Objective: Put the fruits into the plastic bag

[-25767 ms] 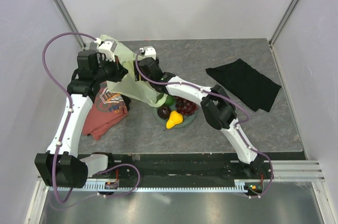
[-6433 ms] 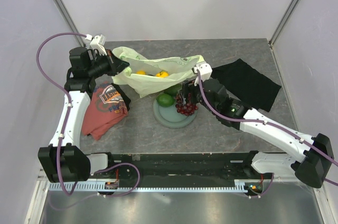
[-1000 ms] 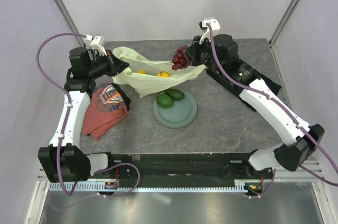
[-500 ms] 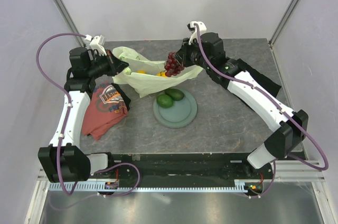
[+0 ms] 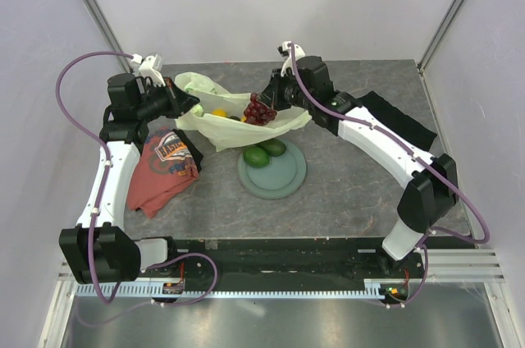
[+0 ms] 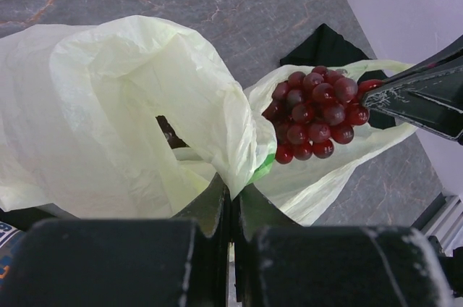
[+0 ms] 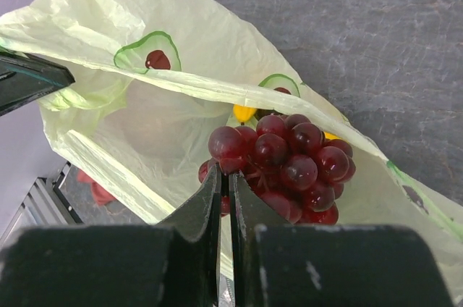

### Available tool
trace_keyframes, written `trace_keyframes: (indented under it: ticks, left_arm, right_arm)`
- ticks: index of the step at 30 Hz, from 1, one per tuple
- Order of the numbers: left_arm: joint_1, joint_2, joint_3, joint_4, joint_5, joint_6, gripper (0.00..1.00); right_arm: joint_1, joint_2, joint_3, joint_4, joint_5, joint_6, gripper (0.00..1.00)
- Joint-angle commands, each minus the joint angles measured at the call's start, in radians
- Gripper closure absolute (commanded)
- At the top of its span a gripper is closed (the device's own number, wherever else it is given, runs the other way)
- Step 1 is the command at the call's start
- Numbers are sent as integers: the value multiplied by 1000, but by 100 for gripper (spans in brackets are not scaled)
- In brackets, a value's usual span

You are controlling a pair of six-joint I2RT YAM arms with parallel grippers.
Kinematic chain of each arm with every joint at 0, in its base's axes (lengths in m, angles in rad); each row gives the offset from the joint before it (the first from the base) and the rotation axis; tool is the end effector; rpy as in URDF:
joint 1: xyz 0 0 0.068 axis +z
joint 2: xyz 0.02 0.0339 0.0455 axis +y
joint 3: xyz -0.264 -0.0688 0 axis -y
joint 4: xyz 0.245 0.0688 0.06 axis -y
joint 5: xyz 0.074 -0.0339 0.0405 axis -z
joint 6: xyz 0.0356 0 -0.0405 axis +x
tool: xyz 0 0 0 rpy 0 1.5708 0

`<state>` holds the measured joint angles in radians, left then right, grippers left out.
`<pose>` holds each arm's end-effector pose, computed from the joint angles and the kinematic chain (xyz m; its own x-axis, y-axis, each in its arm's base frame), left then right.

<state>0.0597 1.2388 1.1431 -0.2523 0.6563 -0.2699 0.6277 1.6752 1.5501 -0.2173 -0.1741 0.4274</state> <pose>0.2804 -0.0050 0.3645 -0.4682 -0.2396 -0.8505 0.4155 0.7898 -0.4512 0.3208 0.2404 0.3684 -0.5418 0.1113 -0.8331 -0.5339 0.7200 0.4434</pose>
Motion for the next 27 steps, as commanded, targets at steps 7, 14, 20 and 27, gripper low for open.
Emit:
trace_keyframes:
  ticks: [7,14,20,27]
  left_arm:
    - [5,-10,6,5,3,29,98]
    - [6,-10,7,4,3,31,99]
    - [5,-10,7,5,6,29,98]
    - [5,-10,6,4,5,31,98]
  right_arm:
    - [75,53,-5,114,-19,48,100]
    - [128,124,59,114,-18,47,100]
    - [153,145,90,122,18,45,100]
    - [159,216,232,133,76,7,100]
